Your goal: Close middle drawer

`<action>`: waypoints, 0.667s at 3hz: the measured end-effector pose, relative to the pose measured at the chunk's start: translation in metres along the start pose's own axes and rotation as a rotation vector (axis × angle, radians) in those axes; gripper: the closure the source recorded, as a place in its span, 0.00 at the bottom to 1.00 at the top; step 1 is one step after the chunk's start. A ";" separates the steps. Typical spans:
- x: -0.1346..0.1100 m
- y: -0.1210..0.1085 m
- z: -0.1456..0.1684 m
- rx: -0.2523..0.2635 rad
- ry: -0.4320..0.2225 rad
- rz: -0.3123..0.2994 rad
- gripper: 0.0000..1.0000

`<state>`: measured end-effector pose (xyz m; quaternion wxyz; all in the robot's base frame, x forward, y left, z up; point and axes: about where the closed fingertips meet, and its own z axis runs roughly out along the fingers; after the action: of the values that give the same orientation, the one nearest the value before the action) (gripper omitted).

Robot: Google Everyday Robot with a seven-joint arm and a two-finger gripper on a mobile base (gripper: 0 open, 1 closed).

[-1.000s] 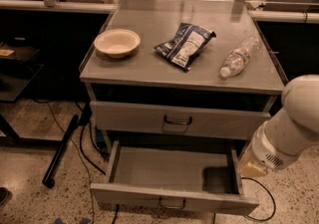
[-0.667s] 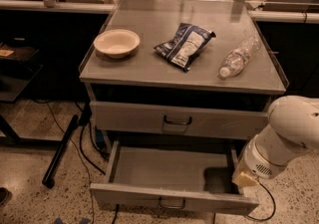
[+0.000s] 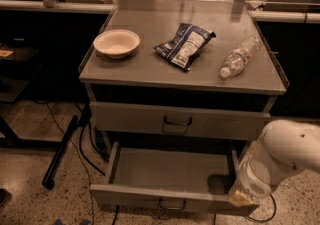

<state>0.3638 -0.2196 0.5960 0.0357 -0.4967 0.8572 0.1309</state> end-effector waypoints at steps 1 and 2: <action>0.021 0.005 0.070 -0.071 0.046 0.050 1.00; 0.038 0.005 0.125 -0.133 0.083 0.095 1.00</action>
Offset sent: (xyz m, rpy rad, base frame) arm -0.0350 -0.0001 -0.1717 -0.0222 0.2316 -0.0784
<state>0.3321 -0.2170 0.4697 -0.0391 -0.4617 0.8700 0.1683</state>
